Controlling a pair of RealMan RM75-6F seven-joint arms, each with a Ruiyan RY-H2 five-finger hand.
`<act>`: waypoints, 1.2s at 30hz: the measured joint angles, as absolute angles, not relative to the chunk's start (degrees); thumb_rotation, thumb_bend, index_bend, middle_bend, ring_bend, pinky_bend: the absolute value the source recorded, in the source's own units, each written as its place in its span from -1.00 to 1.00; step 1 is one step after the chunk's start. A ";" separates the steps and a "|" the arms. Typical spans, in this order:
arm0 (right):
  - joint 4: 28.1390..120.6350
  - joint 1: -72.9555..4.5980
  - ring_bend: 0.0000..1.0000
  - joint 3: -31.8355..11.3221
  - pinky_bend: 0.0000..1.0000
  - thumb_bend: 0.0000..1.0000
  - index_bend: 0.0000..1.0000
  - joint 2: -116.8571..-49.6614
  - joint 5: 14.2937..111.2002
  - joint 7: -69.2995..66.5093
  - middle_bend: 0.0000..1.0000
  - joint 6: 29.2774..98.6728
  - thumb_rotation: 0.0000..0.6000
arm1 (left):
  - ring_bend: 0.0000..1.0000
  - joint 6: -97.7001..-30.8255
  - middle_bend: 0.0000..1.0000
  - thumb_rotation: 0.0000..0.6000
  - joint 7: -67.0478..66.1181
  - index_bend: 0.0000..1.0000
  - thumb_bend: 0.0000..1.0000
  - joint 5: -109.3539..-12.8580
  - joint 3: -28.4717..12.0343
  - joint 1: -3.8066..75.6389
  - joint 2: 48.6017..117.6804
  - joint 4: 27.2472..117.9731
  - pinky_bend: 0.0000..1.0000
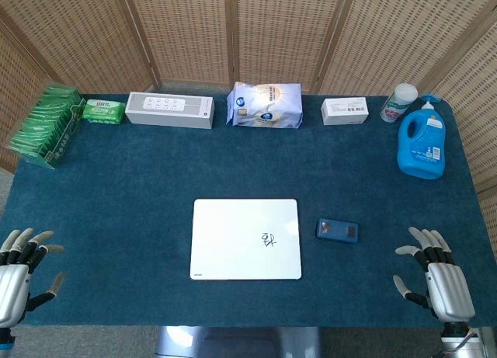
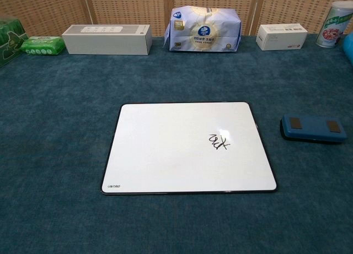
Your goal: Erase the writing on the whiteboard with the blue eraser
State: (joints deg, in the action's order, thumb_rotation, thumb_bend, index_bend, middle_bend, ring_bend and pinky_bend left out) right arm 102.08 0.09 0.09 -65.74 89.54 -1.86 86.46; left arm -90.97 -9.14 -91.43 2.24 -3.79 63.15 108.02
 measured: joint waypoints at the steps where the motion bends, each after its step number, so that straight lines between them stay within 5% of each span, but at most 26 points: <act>1: 102.15 0.04 -0.99 0.05 -1.00 -0.42 -0.28 -65.72 89.44 -1.79 -0.73 86.38 1.00 | -0.77 -90.82 -0.54 1.00 -9.27 -0.29 -0.17 -91.29 2.20 -3.70 63.20 108.05 -1.00; 18: 102.75 -1.40 -0.99 -0.86 -1.00 -0.43 -0.29 -65.46 88.86 -0.41 -0.73 84.69 1.00 | -0.77 -90.61 -0.53 1.00 -10.10 -0.25 -0.17 -92.37 1.52 -2.74 62.95 109.24 -1.00; 36: 104.06 -12.79 -0.99 -7.93 -1.00 -0.39 -0.34 -69.08 75.27 10.36 -0.75 69.78 0.85 | -0.77 -86.61 -0.52 1.00 -12.05 -0.23 -0.17 -90.76 0.06 0.41 64.89 109.75 -1.00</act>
